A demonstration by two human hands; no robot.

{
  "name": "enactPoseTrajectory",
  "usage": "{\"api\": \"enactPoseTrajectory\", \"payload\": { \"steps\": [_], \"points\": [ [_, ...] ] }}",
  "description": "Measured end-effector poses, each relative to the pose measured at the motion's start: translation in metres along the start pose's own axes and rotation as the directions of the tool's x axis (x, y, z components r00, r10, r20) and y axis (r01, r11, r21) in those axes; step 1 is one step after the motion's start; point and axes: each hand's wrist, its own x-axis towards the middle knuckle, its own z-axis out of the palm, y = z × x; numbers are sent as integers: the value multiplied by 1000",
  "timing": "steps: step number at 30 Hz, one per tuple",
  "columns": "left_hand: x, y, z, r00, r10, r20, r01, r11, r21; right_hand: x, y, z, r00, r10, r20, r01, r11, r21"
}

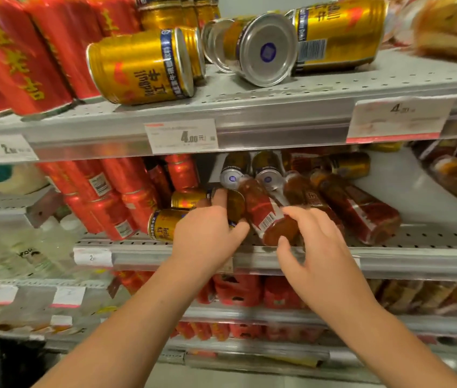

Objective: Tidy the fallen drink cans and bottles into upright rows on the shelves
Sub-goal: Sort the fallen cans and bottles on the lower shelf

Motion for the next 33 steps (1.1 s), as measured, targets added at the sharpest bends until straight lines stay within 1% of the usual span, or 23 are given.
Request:
{"api": "enactPoseTrajectory", "payload": {
  "steps": [4, 7, 10, 11, 13, 14, 15, 16, 17, 18, 19, 20, 21, 22, 23, 24, 26, 27, 30, 33],
  "points": [
    [12, 2, 5, 999, -16, 41, 13, 998, 68, 12, 17, -16, 998, 60, -21, -62, 990, -126],
    [16, 3, 10, 995, -28, 91, 18, 994, 109, 24, 36, -31, 986, 164, -35, -168, 966, -195],
    [18, 4, 13, 993, -44, 113, 29, 991, 129, 33, 60, -49, 970, 233, -67, -242, 935, -261],
    [17, 5, 13, 991, -50, 124, 30, 987, 161, 35, 67, -55, 967, 246, -71, -256, 925, -281],
    [13, 11, 12, 989, -60, 135, 18, 958, 287, 39, 80, -63, 965, 257, -53, -260, 913, -314],
    [10, 15, 10, 993, -49, 108, 7, 935, 355, 42, 85, -65, 964, 261, -41, -260, 907, -331],
    [7, 20, 7, 999, -13, 47, -6, 921, 389, 44, 91, -67, 961, 274, -26, -265, 898, -352],
    [5, 26, 4, 998, 53, -33, -37, 930, 367, 47, 96, -69, 956, 292, -7, -273, 885, -378],
    [3, 32, 2, 984, 134, -118, -95, 952, 292, 50, 102, -70, 948, 318, 23, -283, 870, -403],
    [2, 40, 1, 959, 206, -195, -172, 969, 178, 53, 107, -71, 934, 351, 59, -296, 857, -421],
    [1, 49, 0, 938, 244, -245, -239, 970, 51, 55, 111, -71, 918, 385, 99, -310, 849, -429],
    [2, 59, -1, 934, 254, -253, -276, 960, -55, 56, 115, -71, 898, 416, 140, -324, 844, -427],
    [3, 71, -1, 940, 259, -220, -287, 952, -103, 58, 117, -72, 878, 445, 175, -345, 843, -414],
    [5, 82, 1, 948, 273, -162, -289, 954, -84, 61, 120, -73, 861, 467, 199, -369, 845, -387],
    [9, 93, 5, 954, 287, -89, -290, 957, -24, 63, 123, -75, 853, 479, 208, -392, 850, -353],
    [12, 103, 8, 960, 280, 3, -280, 959, 42, 63, 125, -77, 853, 480, 203, -403, 855, -328],
    [19, 120, 14, 962, 205, 183, -229, 966, 122, 59, 131, -81, 875, 454, 165, -390, 866, -313],
    [23, 128, 17, 957, 167, 237, -205, 968, 143, 53, 135, -84, 889, 437, 135, -380, 870, -313],
    [32, 147, 24, 950, 83, 300, -155, 962, 224, 33, 154, -96, 921, 385, 68, -342, 878, -336],
    [38, 165, 31, 948, 8, 317, -117, 937, 328, 26, 178, -118, 944, 323, 67, -286, 904, -318]
  ]
}}
